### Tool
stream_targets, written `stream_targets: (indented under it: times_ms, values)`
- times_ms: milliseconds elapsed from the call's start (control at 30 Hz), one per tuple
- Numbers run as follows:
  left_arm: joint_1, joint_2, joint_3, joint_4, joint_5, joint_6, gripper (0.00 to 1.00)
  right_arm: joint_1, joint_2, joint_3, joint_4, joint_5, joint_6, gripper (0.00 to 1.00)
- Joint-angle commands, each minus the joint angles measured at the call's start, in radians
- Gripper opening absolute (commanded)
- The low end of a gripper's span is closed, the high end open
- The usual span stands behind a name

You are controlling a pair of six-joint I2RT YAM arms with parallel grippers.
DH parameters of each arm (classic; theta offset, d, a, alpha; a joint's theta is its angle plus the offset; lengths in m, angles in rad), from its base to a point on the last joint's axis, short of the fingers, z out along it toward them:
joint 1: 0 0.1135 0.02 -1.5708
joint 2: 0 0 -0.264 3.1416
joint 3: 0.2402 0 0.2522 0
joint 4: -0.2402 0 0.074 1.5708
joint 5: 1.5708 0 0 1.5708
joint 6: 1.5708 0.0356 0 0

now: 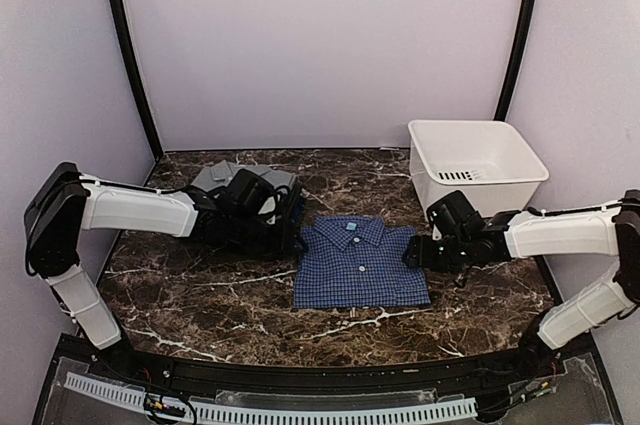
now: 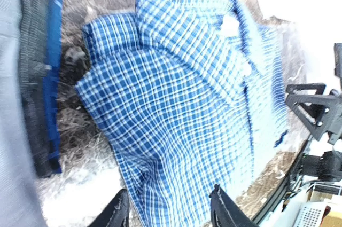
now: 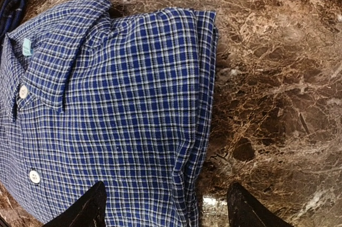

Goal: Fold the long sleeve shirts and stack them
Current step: Pick up the square-folded shirt from the center of the board.

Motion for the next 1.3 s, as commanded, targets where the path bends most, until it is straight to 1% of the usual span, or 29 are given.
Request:
stream_targets:
  times_ms: [0, 167, 333, 667, 800, 900, 933, 967, 1000, 1033, 1067, 1133, 1200, 1267]
  values:
    - [-0.021, 0.055, 0.055, -0.064, -0.030, 0.032, 0.49, -0.015, 0.030, -0.004, 0.038, 0.015, 0.013, 0.73]
    - [-0.036, 0.142, 0.096, -0.089, -0.055, 0.034, 0.47, -0.023, 0.067, -0.004, 0.054, 0.012, 0.001, 0.71]
    - [-0.039, 0.186, 0.115, -0.133, -0.137, 0.023, 0.45, -0.026, 0.087, 0.004, 0.059, 0.028, -0.006, 0.69]
    - [-0.062, 0.271, 0.165, -0.135, -0.137, 0.007, 0.46, -0.022, 0.180, 0.064, 0.050, 0.024, -0.029, 0.61]
    - [-0.078, 0.293, 0.171, -0.120, -0.124, -0.010, 0.44, -0.004, 0.209, 0.080, 0.052, 0.014, -0.028, 0.55]
    - [-0.093, 0.304, 0.184, -0.116, -0.115, -0.015, 0.35, 0.017, 0.218, 0.087, 0.059, 0.003, -0.020, 0.45]
    - [-0.095, 0.306, 0.186, -0.113, -0.111, -0.017, 0.29, 0.025, 0.220, 0.091, 0.059, 0.002, -0.016, 0.42]
    - [-0.099, 0.308, 0.190, -0.111, -0.109, -0.019, 0.26, 0.032, 0.223, 0.094, 0.059, 0.001, -0.012, 0.37]
    - [-0.100, 0.308, 0.192, -0.110, -0.105, -0.021, 0.19, 0.036, 0.224, 0.097, 0.056, 0.000, -0.008, 0.32]
    - [-0.102, 0.309, 0.199, -0.110, -0.104, -0.020, 0.16, 0.040, 0.225, 0.100, 0.051, 0.001, -0.002, 0.26]
    - [-0.102, 0.308, 0.204, -0.112, -0.104, -0.016, 0.10, 0.042, 0.219, 0.101, 0.049, 0.003, 0.000, 0.20]
    - [-0.109, 0.305, 0.226, -0.118, -0.109, -0.008, 0.02, 0.044, 0.201, 0.102, 0.041, 0.008, 0.004, 0.10]
    - [-0.116, 0.302, 0.255, -0.131, -0.120, 0.000, 0.00, 0.044, 0.178, 0.106, 0.028, 0.019, 0.008, 0.00]
    - [-0.120, 0.295, 0.293, -0.149, -0.128, 0.005, 0.00, 0.044, 0.152, 0.114, 0.010, 0.029, 0.005, 0.00]
